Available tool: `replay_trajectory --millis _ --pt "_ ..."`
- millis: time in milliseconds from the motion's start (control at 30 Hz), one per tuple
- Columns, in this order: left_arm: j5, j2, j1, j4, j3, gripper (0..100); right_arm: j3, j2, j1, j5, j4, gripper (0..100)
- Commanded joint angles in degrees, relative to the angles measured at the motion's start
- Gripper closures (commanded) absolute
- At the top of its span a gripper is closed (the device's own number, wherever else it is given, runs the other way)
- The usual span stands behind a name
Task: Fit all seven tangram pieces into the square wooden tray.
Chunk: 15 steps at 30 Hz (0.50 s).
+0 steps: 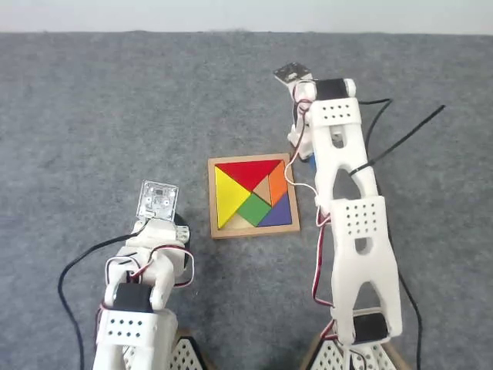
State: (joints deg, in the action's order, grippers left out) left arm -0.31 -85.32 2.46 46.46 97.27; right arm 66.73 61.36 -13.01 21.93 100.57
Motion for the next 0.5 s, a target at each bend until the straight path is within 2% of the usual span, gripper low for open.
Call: replay_trajectory --millis 0,167,300,467 --pt "0.35 -0.70 0.26 0.26 -0.48 98 -14.77 -18.68 -3.65 -0.35 2.51 88.7" --pt "0.35 -0.70 0.26 0.26 -0.48 98 -34.11 -34.15 -12.70 3.96 -0.22 88.7" --pt "0.35 -0.70 0.26 0.26 -0.48 98 -49.41 -42.51 -19.30 7.21 -9.71 88.7" --pt "0.35 -0.70 0.26 0.26 -0.48 98 -64.18 -45.85 -23.25 10.02 -20.53 88.7"
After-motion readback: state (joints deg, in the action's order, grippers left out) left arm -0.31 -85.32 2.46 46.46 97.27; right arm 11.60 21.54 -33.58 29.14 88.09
